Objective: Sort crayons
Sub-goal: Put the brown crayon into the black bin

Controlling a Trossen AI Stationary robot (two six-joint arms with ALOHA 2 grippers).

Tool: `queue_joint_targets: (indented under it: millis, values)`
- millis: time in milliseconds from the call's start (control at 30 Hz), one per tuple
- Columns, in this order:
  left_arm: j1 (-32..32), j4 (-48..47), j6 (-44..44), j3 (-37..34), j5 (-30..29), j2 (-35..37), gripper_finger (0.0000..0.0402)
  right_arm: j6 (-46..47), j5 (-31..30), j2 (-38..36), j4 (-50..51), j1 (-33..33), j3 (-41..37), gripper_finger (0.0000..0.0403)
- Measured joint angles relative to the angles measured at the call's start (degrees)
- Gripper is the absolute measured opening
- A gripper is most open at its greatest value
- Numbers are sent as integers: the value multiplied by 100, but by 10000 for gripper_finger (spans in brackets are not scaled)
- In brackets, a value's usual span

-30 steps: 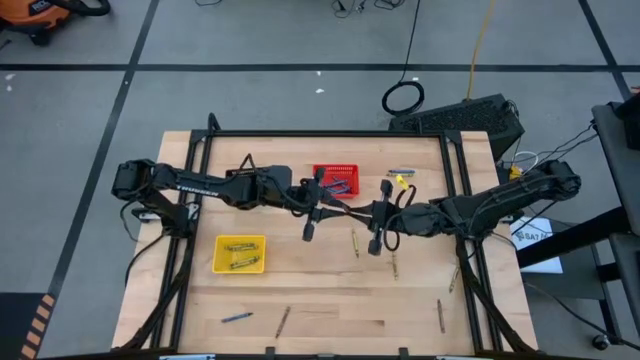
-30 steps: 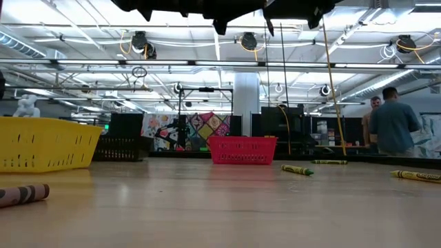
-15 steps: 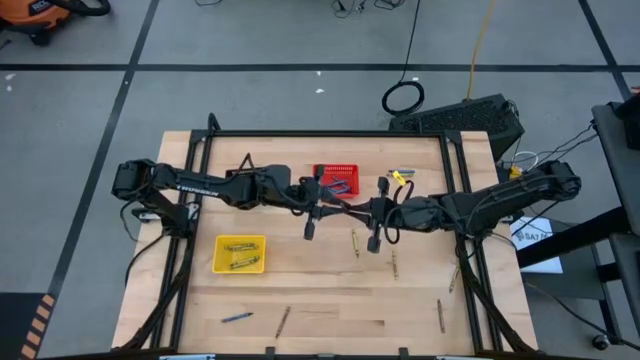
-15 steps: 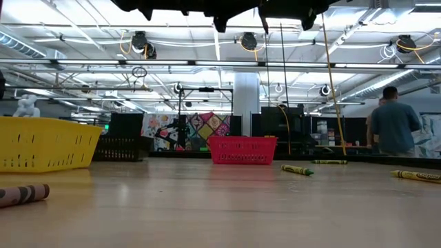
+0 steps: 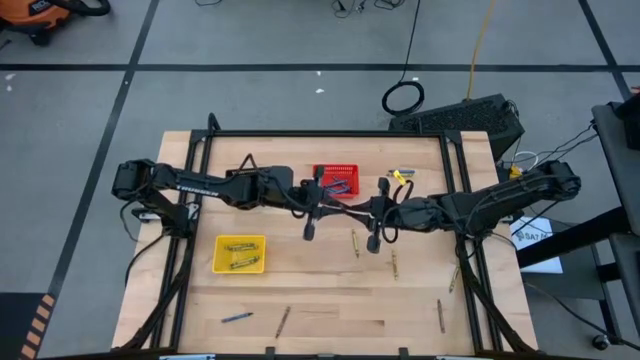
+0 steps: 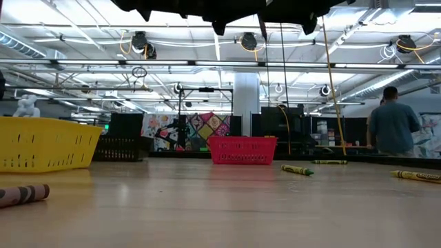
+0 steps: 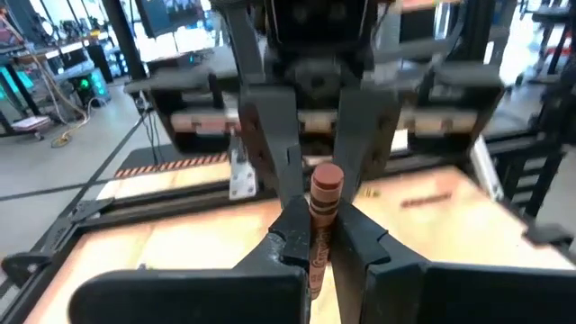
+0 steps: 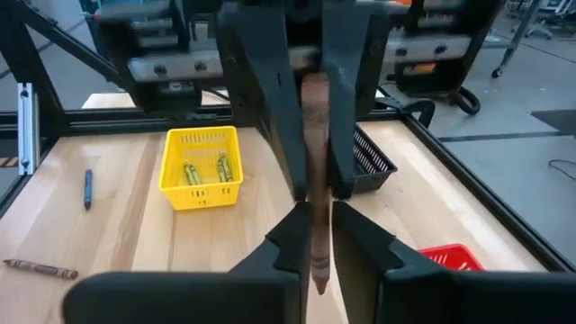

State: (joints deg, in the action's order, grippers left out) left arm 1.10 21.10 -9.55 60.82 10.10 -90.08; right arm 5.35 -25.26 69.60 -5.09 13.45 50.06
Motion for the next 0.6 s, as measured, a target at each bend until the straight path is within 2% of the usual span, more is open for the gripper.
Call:
queue_joint_targets:
  millis: [167, 333, 600]
  values:
    - [59, -714, -329, -1, -200, 55, 13, 449, -16, -2, 382, 11, 0, 53]
    - [250, -1733, -342, -6, -673, 140, 13, 974, -15, -9, 960, 11, -4, 71]
    - [620, -3363, -336, -7, -1152, 355, 13, 1400, -3, -9, 1438, 13, -4, 79]
